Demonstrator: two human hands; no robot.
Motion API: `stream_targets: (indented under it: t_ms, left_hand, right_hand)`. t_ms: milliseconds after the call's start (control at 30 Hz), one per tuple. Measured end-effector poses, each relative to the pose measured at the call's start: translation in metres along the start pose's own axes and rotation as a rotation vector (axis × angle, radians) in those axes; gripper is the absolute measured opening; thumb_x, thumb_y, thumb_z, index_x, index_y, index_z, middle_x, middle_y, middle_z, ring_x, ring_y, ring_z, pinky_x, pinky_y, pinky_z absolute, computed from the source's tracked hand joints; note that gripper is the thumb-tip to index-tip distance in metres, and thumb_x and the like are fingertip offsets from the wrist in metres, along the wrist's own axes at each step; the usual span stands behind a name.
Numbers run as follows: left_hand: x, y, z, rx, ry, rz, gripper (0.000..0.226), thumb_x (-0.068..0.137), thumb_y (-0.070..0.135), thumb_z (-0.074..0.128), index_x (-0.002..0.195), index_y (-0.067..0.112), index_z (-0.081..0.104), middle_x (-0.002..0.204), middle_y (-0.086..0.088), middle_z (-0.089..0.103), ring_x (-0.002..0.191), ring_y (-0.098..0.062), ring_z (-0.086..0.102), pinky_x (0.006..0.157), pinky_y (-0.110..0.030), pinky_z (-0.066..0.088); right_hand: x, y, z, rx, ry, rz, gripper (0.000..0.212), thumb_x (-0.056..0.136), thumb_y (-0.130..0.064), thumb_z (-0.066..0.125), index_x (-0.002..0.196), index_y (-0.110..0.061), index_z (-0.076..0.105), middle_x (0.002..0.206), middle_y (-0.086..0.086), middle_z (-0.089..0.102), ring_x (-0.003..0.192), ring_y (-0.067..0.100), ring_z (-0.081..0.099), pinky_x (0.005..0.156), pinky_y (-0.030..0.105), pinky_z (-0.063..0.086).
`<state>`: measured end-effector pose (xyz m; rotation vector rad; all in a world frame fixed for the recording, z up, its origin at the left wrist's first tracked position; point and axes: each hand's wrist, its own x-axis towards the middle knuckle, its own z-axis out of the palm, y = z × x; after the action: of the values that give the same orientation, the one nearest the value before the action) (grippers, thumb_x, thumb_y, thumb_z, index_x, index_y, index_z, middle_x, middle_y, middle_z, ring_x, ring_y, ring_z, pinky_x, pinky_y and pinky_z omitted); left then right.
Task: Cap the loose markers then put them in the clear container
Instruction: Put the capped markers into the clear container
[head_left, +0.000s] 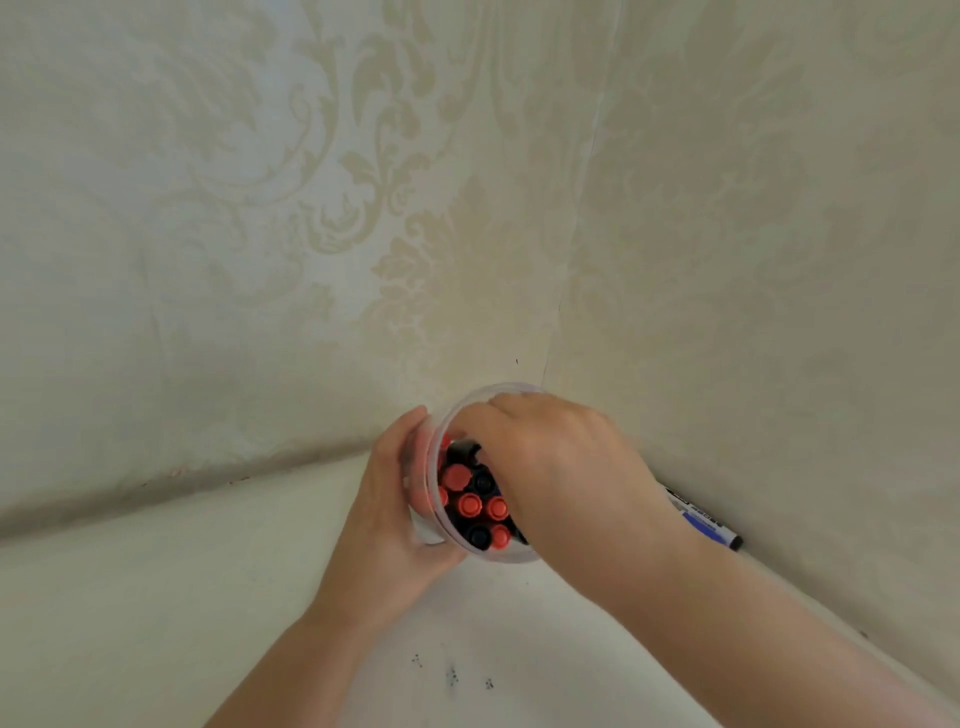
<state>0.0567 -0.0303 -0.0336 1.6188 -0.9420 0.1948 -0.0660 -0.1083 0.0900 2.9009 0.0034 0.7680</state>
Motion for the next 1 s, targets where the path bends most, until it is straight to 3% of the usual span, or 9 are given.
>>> stream_targets:
  t_ms: [67, 167, 334, 434, 534, 667, 734, 867, 1001]
  left_hand:
    - [0.001, -0.001, -0.001, -0.025, 0.022, -0.014, 0.107, 0.046, 0.023, 0.092, 0.135, 0.017, 0.033, 0.129, 0.004, 0.053, 0.116, -0.014, 0.055, 0.091, -0.041, 0.05]
    - [0.001, 0.003, -0.004, -0.038, 0.073, -0.01, 0.107, 0.047, 0.02, 0.092, 0.136, 0.019, 0.032, 0.129, 0.001, 0.053, 0.113, -0.016, 0.056, 0.088, -0.042, 0.051]
    - [-0.004, 0.006, -0.003, -0.031, 0.14, 0.014, 0.108, 0.047, 0.019, 0.092, 0.134, 0.032, 0.029, 0.132, 0.004, 0.049, 0.115, -0.013, 0.054, 0.092, -0.037, 0.049]
    - [-0.006, 0.004, -0.005, -0.055, 0.127, -0.004, 0.104, 0.048, 0.027, 0.09, 0.132, 0.036, 0.028, 0.132, 0.003, 0.05, 0.117, -0.014, 0.054, 0.094, -0.042, 0.048]
    - [-0.007, 0.007, -0.006, -0.093, 0.111, -0.016, 0.101, 0.051, 0.031, 0.084, 0.131, 0.041, 0.024, 0.137, 0.005, 0.046, 0.123, -0.015, 0.049, 0.098, -0.048, 0.043]
    - [-0.006, 0.012, -0.005, 0.022, 0.106, -0.042, 0.109, 0.054, 0.008, 0.085, 0.113, 0.071, 0.019, 0.138, 0.004, 0.043, 0.125, -0.015, 0.045, 0.101, -0.043, 0.042]
    - [-0.006, 0.011, -0.005, -0.063, 0.067, -0.024, 0.105, 0.053, 0.011, 0.086, 0.118, 0.065, 0.024, 0.139, 0.005, 0.043, 0.126, -0.016, 0.045, 0.101, -0.046, 0.041]
    - [-0.008, 0.008, -0.004, -0.149, 0.034, -0.013, 0.097, 0.052, 0.029, 0.085, 0.131, 0.035, 0.03, 0.135, 0.005, 0.048, 0.124, -0.017, 0.049, 0.1, -0.049, 0.042]
    - [-0.007, 0.014, -0.005, -0.084, 0.03, -0.04, 0.099, 0.053, 0.02, 0.087, 0.125, 0.054, 0.029, 0.133, 0.007, 0.049, 0.121, -0.012, 0.05, 0.097, -0.036, 0.046]
  right_hand:
    - [0.001, 0.004, 0.005, 0.269, -0.013, 0.035, 0.027, 0.069, -0.006, 0.067, 0.093, -0.016, 0.059, 0.081, -0.001, 0.063, 0.073, 0.018, 0.06, 0.058, 0.029, 0.048]
    - [-0.005, 0.009, 0.007, 0.58, 0.012, 0.044, 0.022, 0.093, -0.011, 0.041, 0.113, -0.017, 0.049, 0.109, -0.004, 0.058, 0.097, 0.006, 0.051, 0.08, 0.018, 0.04]
    - [-0.01, 0.011, 0.022, 0.211, 0.244, -0.012, 0.033, 0.071, -0.011, 0.038, 0.087, -0.017, 0.066, 0.072, -0.003, 0.067, 0.059, 0.019, 0.062, 0.045, 0.023, 0.046]
    - [-0.018, 0.023, 0.016, 0.407, 0.398, -0.052, 0.034, 0.073, 0.003, 0.043, 0.086, -0.013, 0.069, 0.079, -0.003, 0.069, 0.072, 0.013, 0.063, 0.062, 0.022, 0.049]
    - [-0.026, 0.058, 0.009, 0.583, 0.523, 0.185, 0.03, 0.08, 0.005, 0.045, 0.081, -0.017, 0.066, 0.079, -0.011, 0.064, 0.078, 0.0, 0.059, 0.066, 0.008, 0.042]
    - [-0.047, 0.133, 0.054, 0.172, -0.135, 0.696, 0.021, 0.089, -0.026, 0.048, 0.106, -0.021, 0.06, 0.103, 0.0, 0.061, 0.098, 0.019, 0.057, 0.077, 0.027, 0.044]
    - [-0.065, 0.149, 0.078, -0.091, -0.458, 0.723, 0.035, 0.089, -0.038, 0.047, 0.116, -0.017, 0.053, 0.113, 0.004, 0.054, 0.105, 0.022, 0.053, 0.082, 0.029, 0.043]
    - [-0.081, 0.15, 0.103, -0.322, -0.407, 0.677, 0.038, 0.092, -0.041, 0.038, 0.119, -0.016, 0.043, 0.121, 0.002, 0.049, 0.115, 0.019, 0.045, 0.09, 0.028, 0.04]
    - [-0.069, 0.146, 0.111, -0.323, -0.444, 0.686, 0.033, 0.089, -0.024, 0.041, 0.119, -0.011, 0.045, 0.122, 0.005, 0.052, 0.114, 0.021, 0.05, 0.089, 0.029, 0.044]
